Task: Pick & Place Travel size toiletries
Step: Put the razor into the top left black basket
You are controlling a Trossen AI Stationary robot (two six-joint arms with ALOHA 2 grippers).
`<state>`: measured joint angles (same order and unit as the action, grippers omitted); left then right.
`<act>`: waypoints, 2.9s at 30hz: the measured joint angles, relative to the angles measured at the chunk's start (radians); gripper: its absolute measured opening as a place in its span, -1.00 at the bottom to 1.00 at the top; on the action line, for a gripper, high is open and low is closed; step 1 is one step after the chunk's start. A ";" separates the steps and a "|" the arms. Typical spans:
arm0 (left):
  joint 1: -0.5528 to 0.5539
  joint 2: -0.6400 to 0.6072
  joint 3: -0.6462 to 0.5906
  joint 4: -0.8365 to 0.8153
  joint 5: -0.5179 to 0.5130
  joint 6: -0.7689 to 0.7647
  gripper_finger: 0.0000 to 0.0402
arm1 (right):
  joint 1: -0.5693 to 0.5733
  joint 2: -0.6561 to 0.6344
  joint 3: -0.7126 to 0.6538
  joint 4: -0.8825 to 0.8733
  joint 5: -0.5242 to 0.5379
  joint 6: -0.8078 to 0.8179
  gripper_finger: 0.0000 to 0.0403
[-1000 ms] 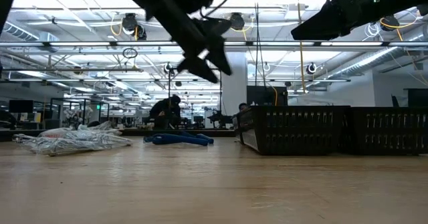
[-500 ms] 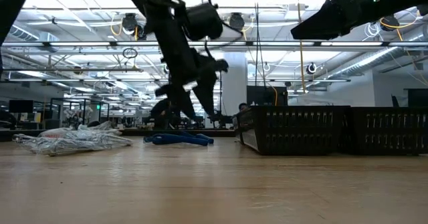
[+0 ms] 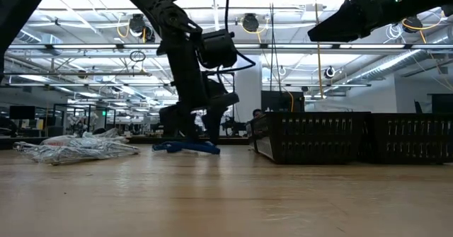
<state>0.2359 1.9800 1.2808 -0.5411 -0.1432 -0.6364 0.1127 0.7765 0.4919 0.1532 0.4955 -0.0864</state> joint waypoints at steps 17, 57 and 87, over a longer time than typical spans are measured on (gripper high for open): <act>0.004 -0.003 0.003 -0.194 -0.007 0.068 0.27 | 0.000 0.000 0.000 0.000 0.000 0.000 0.18; 0.026 -0.095 -0.003 -0.144 -0.082 0.085 -0.94 | 0.000 0.000 0.000 -0.001 0.000 0.000 0.18; -0.102 -0.187 -0.002 0.336 0.025 0.156 -0.94 | 0.000 0.000 0.000 0.023 0.001 0.000 0.18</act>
<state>0.1341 1.7928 1.2789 -0.2053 -0.1184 -0.4805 0.1131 0.7768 0.4919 0.1760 0.4961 -0.0860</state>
